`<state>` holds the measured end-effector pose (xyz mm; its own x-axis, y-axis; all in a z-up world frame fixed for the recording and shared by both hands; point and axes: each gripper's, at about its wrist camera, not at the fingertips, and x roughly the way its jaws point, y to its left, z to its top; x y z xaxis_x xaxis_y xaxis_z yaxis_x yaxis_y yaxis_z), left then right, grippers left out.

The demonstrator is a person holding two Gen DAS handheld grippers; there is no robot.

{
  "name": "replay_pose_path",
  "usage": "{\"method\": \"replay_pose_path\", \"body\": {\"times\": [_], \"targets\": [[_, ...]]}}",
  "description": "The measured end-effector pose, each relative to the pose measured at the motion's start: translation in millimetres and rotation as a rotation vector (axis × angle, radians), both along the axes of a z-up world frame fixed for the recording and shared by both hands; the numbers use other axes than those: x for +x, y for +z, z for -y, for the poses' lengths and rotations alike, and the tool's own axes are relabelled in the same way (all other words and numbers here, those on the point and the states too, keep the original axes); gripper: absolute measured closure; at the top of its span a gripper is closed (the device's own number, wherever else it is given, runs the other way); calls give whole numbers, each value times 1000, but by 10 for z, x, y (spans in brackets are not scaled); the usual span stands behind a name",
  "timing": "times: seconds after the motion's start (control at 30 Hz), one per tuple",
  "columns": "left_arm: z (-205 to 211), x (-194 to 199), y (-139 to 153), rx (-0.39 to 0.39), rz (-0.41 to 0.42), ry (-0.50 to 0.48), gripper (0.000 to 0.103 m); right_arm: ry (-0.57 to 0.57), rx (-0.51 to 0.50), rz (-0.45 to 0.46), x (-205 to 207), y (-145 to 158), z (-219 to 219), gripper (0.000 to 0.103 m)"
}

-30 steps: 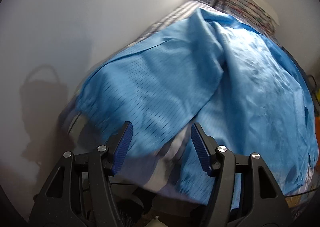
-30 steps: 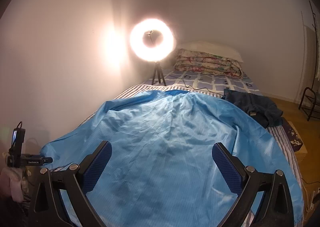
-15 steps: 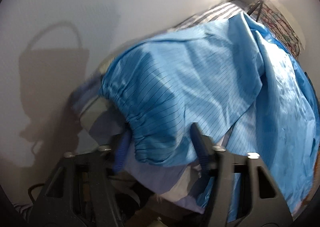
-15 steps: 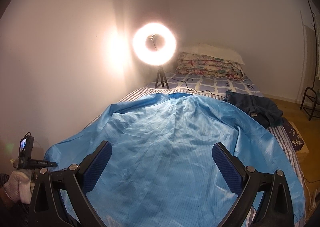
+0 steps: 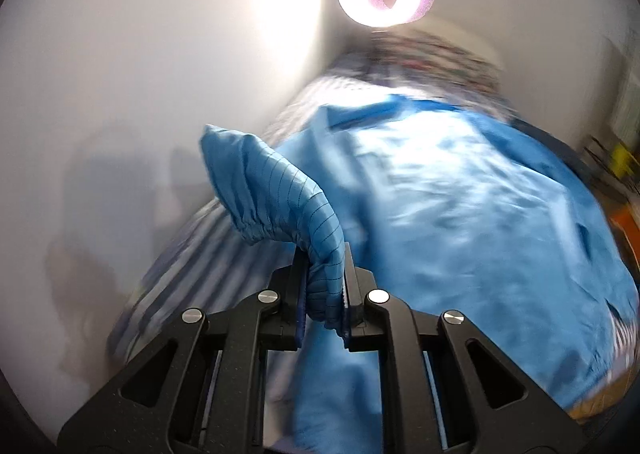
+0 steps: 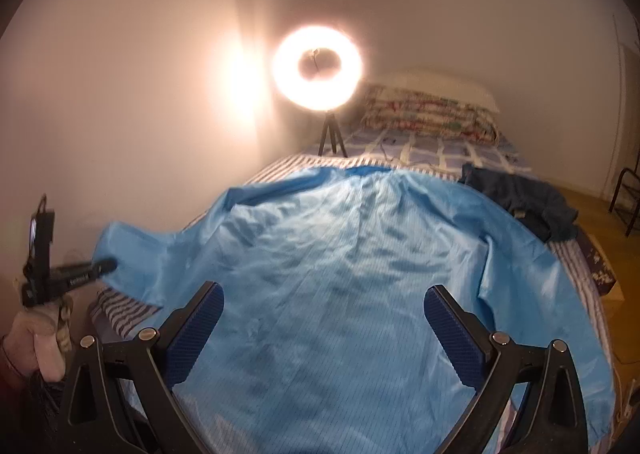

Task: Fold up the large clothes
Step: 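Lift the gripped sleeve with the left gripper and fold it across the coat body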

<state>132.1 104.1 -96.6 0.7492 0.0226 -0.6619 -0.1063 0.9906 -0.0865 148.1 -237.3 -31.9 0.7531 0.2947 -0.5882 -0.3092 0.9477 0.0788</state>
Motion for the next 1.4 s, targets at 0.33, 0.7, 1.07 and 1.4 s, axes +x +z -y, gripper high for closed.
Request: {"method": "replay_pose_path", "body": {"times": [0.33, 0.7, 1.07, 1.4], "targets": [[917, -21, 58, -10, -17, -374, 92, -38, 87, -156, 321, -272, 198, 34], [1264, -484, -264, 16, -107, -579, 93, 2, 217, -307, 715, -504, 155, 37], [1146, -839, -254, -10, -125, -643, 92, 160, 286, -487, 905, -1071, -439, 37], [819, -964, -221, -79, -205, -642, 57, 153, 295, -581, 902, -1365, -569, 34]]}}
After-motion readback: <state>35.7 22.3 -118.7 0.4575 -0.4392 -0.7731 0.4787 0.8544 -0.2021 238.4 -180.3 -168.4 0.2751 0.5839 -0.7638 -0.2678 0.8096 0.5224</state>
